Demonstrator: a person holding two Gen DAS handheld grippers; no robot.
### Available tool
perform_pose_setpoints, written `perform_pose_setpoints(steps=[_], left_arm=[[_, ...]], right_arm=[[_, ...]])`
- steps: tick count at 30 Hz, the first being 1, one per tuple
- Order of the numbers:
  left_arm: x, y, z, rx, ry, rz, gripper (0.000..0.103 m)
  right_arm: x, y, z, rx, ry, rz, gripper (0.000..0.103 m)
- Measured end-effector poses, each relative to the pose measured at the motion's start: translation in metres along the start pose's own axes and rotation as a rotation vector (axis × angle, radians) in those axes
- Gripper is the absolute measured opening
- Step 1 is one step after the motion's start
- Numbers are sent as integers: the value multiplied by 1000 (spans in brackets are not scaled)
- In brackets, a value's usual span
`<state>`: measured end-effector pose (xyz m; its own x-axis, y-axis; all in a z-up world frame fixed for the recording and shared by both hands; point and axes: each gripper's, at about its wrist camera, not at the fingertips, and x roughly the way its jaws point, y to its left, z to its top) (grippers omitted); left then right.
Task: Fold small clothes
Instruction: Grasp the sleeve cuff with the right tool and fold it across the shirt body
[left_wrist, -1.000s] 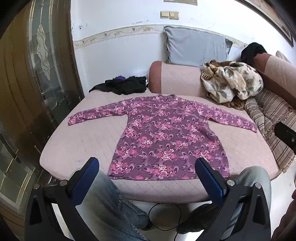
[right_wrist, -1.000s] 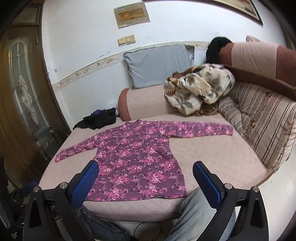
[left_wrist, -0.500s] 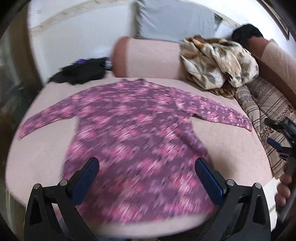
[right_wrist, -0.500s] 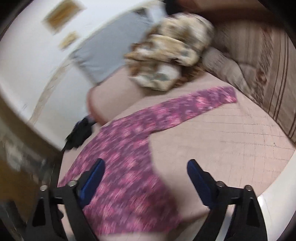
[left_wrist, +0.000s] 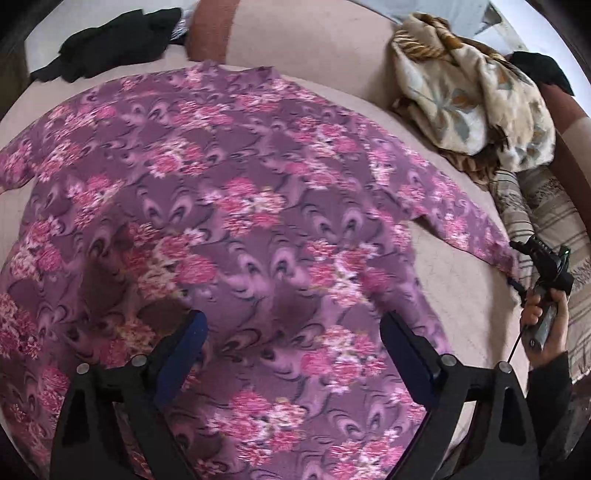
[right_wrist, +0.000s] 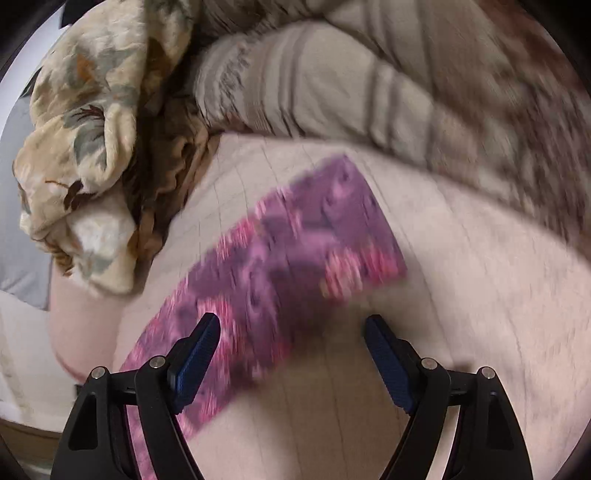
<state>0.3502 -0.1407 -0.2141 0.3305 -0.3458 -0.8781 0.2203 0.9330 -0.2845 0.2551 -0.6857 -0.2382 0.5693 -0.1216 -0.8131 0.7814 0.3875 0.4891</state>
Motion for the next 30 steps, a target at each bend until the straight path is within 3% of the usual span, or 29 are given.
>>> perform_pose_setpoints(steps=[2,4,5,6,7,9,11,14,18,21,25,26,28,30], left_arm=[[-2,4,0,-19,1,-10,94],[-5,6,0,-31,1,-22,94],[-8,8,0,-37,-3,-19,94],[-11,10,0,-42,-8,-17,94],[-13,12,2,-47,-9,-21,94],[-21,18,5,-67,-16,-43,94],[-29,26,11,-98,-15,-68,94],[-50,41,23,-145,-27,-103,94],[-93,77,36,-181,-88,-90,94],[-116,114,38,-202,-113,-77,95],[-110,179,37,-312,-74,-103,95],[-101,192,36,-351,-58,-108,95],[-85,207,36,-404,-21,-112,95],[-67,214,34,-465,43,-144,95]], right_arm=[[8,2,6,3,-24,-42,78],[12,7,9,-34,-67,-108,64],[14,13,10,-72,-81,-150,45],[15,18,10,-116,-90,-167,34],[10,23,10,-141,-93,-130,24],[-18,43,-1,-204,-152,-104,20],[-54,84,-20,-354,-218,-59,20],[-121,163,-79,-592,-275,94,20],[-179,250,-184,-824,-256,336,20],[-186,283,-267,-923,-138,501,21],[-130,292,-384,-993,141,622,24],[-113,286,-407,-998,206,616,28],[-61,273,-455,-1036,421,540,43],[-38,260,-473,-1068,565,440,46]])
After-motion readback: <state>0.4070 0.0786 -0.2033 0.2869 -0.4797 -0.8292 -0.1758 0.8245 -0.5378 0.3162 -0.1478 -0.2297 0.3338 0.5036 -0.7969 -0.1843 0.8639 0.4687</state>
